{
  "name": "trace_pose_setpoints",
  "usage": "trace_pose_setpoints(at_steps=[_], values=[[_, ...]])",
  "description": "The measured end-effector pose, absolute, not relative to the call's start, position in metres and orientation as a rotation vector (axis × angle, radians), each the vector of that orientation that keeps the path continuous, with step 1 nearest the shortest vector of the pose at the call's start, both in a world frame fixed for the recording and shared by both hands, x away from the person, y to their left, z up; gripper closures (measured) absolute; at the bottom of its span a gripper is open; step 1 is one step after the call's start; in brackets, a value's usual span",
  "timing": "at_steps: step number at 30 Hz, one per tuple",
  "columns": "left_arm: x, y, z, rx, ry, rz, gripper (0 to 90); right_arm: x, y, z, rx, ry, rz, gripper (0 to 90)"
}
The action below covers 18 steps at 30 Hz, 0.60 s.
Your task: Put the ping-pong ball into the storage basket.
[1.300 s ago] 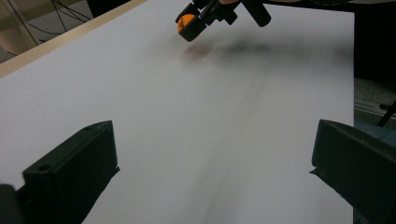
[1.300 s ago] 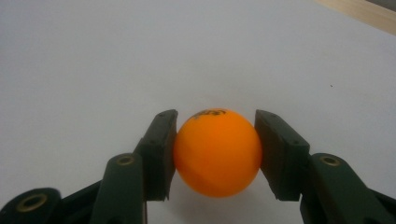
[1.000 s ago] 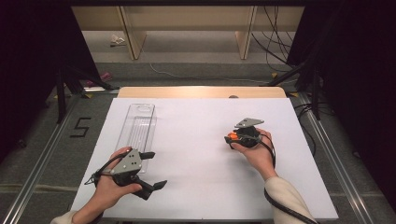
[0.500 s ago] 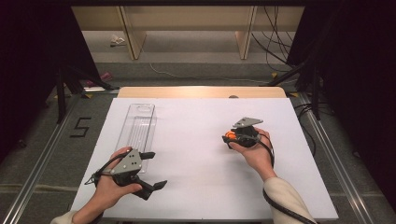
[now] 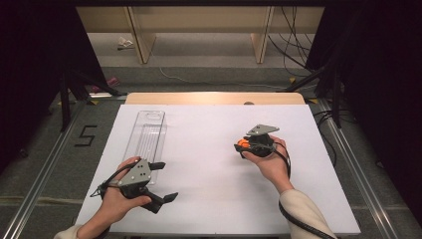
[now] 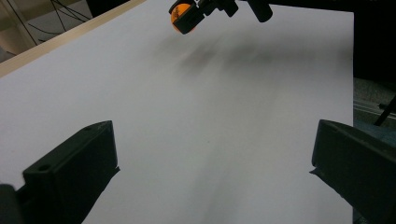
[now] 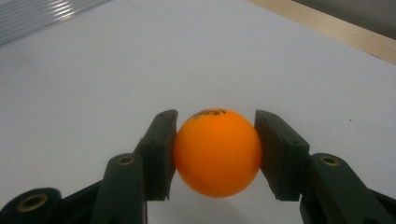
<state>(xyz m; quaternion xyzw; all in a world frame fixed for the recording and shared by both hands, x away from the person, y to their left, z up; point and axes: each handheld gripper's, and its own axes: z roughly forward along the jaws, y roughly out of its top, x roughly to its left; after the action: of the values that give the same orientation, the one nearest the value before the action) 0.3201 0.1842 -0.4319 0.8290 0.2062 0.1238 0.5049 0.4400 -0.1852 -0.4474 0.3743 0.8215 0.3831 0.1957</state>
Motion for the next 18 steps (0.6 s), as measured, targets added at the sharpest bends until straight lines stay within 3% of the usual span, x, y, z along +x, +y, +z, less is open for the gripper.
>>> trace_pose_setpoints(at_steps=[18], values=[[0.3200, 0.1841, -0.4319, 2.001, 0.498, 0.299, 0.0, 0.4363, -0.1770, -0.4420, 1.021, 2.304, 1.104, 51.4]])
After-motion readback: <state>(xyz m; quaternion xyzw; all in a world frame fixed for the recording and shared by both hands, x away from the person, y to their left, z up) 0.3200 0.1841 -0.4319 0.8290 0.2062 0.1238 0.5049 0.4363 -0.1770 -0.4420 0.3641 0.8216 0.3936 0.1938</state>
